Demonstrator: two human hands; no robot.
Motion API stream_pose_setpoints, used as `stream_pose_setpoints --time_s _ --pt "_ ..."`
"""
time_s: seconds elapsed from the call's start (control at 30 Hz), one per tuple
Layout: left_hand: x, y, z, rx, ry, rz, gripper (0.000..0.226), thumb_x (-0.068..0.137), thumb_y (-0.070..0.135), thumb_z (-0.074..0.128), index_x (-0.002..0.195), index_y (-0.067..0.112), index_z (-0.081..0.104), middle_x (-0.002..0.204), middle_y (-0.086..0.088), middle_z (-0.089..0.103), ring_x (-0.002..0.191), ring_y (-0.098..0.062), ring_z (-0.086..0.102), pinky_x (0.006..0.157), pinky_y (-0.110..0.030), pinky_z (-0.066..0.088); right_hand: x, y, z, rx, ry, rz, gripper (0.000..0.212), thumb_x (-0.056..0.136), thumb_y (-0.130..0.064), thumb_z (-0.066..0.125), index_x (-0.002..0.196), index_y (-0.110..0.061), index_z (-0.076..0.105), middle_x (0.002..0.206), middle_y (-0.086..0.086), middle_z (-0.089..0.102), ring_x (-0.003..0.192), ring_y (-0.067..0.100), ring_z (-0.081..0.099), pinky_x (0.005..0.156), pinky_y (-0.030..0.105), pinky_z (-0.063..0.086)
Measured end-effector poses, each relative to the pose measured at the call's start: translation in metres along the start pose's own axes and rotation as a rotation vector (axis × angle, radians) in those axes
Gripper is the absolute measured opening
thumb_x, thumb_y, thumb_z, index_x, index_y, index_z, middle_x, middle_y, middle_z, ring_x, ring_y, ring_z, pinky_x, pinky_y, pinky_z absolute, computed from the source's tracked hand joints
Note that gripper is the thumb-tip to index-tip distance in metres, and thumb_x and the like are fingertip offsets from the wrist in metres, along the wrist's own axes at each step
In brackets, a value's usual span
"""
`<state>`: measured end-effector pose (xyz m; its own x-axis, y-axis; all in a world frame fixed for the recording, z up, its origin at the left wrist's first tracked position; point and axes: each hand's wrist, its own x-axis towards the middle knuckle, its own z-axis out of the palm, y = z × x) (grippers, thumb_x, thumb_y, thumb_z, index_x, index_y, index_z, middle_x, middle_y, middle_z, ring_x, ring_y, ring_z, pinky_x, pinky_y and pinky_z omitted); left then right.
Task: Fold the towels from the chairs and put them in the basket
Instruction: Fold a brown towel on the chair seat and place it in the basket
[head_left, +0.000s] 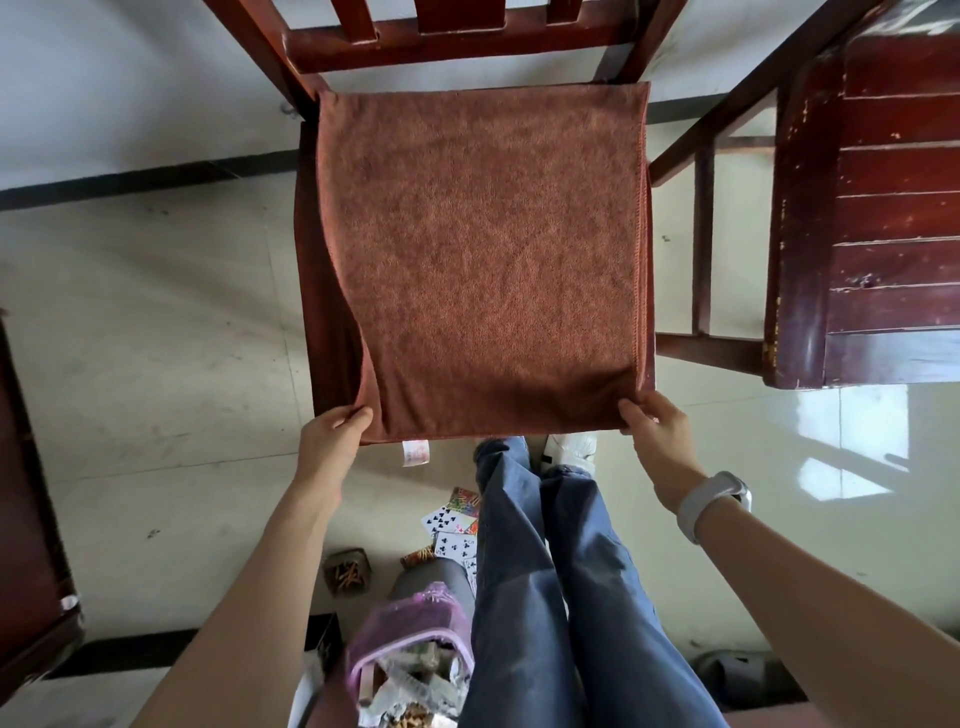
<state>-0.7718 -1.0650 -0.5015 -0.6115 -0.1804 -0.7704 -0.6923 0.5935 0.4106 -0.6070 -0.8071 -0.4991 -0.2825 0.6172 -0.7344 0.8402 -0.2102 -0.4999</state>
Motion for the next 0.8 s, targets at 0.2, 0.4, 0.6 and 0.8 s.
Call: stream_pose_setpoints --time_s 0.2,0.4,0.6,0.8 --pt "-0.012 0.013 -0.019 -0.384 0.032 -0.08 0.022 0.087 0.012 0.061 0.108 0.004 0.062 0.098 -0.007 0.062 0.078 -0.013 0.057 0.076 -0.023 0.047 0.001 -0.006 -0.018 0.027 0.054 -0.081 0.014 0.093 -0.013 0.047 0.087 -0.004 0.056 0.063 0.007 0.049 0.056 0.015 0.043 0.044 0.008 0.035" --pt "-0.046 0.043 -0.038 -0.603 0.049 -0.052 0.008 0.084 0.014 0.064 0.086 0.006 0.065 0.071 -0.002 0.052 0.065 -0.009 0.049 0.072 -0.021 0.046 -0.011 -0.04 -0.042 0.223 0.101 -0.1 0.021 0.093 -0.015 0.044 0.075 -0.015 0.055 0.064 0.005 0.049 0.058 0.017 0.044 0.055 0.028 0.037" --pt "-0.092 0.091 -0.052 -0.712 0.08 0.039 0.005 0.084 0.014 0.065 0.081 0.013 0.061 0.07 0.0 0.05 0.06 -0.007 0.044 0.064 -0.017 0.043 -0.031 -0.1 -0.072 0.421 0.13 -0.1 0.019 0.094 -0.009 0.044 0.078 -0.014 0.054 0.078 0.013 0.052 0.064 0.025 0.051 0.06 0.032 0.051" --pt "-0.142 0.149 -0.074 -0.821 0.165 0.188 0.012 0.085 0.011 0.063 0.093 0.012 0.054 0.075 -0.003 0.054 0.037 -0.001 0.043 0.046 -0.012 0.042 -0.065 -0.162 -0.115 0.382 0.098 -0.257 0.045 0.088 -0.001 0.039 0.068 -0.034 0.06 0.069 0.003 0.051 0.05 0.011 0.046 0.065 0.041 0.053"
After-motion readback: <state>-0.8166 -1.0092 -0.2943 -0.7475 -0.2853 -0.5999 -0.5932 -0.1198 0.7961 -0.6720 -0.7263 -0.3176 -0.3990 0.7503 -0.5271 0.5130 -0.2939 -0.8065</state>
